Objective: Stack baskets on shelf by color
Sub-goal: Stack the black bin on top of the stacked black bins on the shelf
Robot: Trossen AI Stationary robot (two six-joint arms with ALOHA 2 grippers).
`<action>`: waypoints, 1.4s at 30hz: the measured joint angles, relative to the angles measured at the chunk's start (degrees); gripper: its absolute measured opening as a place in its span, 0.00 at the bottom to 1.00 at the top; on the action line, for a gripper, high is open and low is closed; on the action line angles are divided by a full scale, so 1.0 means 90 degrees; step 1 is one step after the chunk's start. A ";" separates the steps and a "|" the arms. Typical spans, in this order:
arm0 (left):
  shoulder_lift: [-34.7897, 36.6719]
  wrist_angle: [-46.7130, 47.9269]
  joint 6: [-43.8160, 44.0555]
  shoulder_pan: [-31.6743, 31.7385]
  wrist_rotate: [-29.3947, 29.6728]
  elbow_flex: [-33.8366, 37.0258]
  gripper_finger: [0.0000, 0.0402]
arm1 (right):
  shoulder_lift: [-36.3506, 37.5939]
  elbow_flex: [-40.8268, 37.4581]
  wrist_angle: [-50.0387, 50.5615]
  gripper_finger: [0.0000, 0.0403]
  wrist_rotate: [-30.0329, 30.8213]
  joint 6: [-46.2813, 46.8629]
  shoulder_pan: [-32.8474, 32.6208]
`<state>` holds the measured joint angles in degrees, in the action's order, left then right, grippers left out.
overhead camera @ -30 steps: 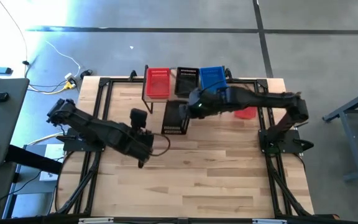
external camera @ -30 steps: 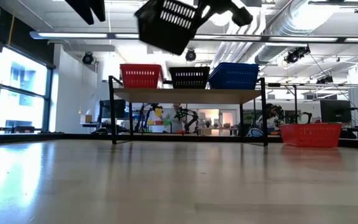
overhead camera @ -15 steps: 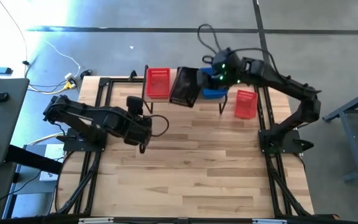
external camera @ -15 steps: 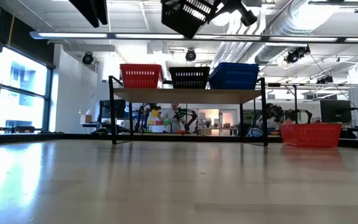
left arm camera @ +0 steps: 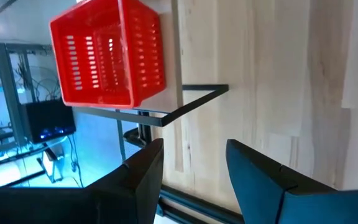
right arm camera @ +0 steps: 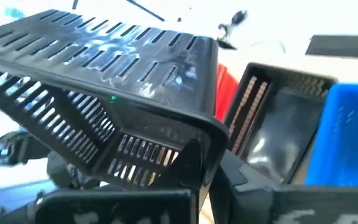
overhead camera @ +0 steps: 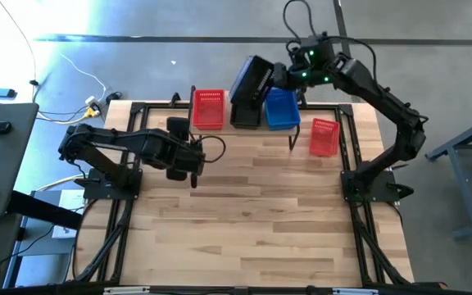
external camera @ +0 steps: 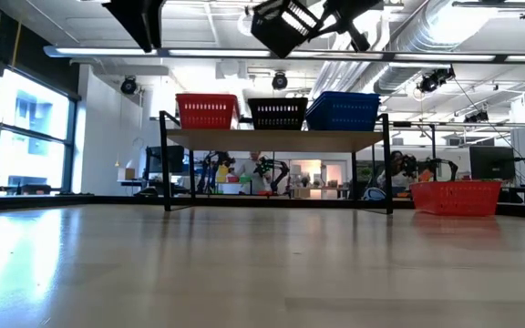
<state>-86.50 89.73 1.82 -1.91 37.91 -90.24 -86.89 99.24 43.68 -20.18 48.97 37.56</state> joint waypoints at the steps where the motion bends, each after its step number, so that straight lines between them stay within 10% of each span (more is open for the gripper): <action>1: 0.0000 0.0000 0.0000 0.0050 0.0000 0.0000 0.41 | -0.0002 0.0000 -0.0026 0.00 0.0002 -0.0028 0.0070; 42: -0.0007 -0.0104 0.0447 0.0971 -0.0634 0.0000 0.41 | -0.1108 0.0454 0.1672 0.00 -0.0195 -0.1086 -0.0010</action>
<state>-86.56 88.79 5.84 6.83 32.20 -90.24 -96.87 103.33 58.73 -21.94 39.20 37.47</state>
